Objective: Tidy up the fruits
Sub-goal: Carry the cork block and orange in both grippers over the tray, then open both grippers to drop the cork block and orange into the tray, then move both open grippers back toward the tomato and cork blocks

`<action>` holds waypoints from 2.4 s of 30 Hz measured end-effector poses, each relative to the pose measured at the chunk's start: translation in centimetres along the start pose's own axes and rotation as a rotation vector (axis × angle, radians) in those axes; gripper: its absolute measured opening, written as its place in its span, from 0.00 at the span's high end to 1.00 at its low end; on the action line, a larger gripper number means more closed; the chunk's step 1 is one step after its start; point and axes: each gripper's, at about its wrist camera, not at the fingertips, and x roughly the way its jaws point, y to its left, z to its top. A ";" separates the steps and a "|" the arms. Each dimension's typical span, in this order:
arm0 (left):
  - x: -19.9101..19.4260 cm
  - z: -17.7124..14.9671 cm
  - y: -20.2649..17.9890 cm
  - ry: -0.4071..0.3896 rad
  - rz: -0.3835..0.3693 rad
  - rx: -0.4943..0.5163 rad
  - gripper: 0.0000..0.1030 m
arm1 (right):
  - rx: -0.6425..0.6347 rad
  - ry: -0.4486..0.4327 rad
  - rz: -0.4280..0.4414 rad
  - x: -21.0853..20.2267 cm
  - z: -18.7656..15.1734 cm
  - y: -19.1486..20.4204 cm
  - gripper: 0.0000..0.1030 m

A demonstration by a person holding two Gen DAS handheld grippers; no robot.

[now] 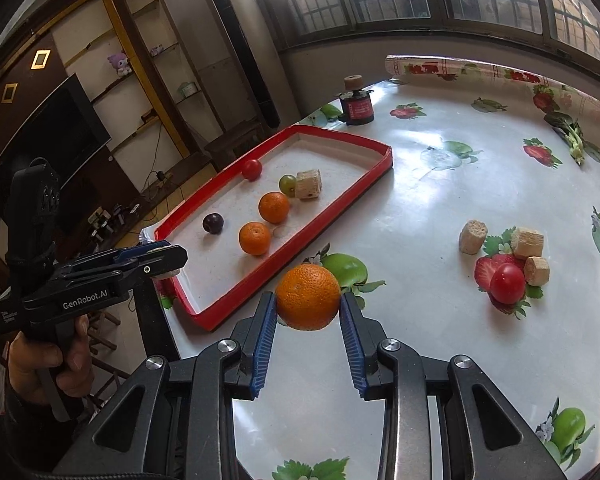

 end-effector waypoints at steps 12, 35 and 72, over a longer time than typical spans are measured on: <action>1.3 2.4 4.7 -0.011 0.073 -0.024 0.63 | -0.124 0.076 0.112 6.0 2.4 7.3 0.68; 5.7 1.9 6.2 0.075 0.187 -0.022 0.41 | -0.175 0.177 0.115 11.8 2.1 9.0 0.46; 5.3 0.5 -13.6 0.113 -0.122 0.225 0.41 | 0.240 -0.022 -0.227 -3.9 -3.6 -13.4 0.55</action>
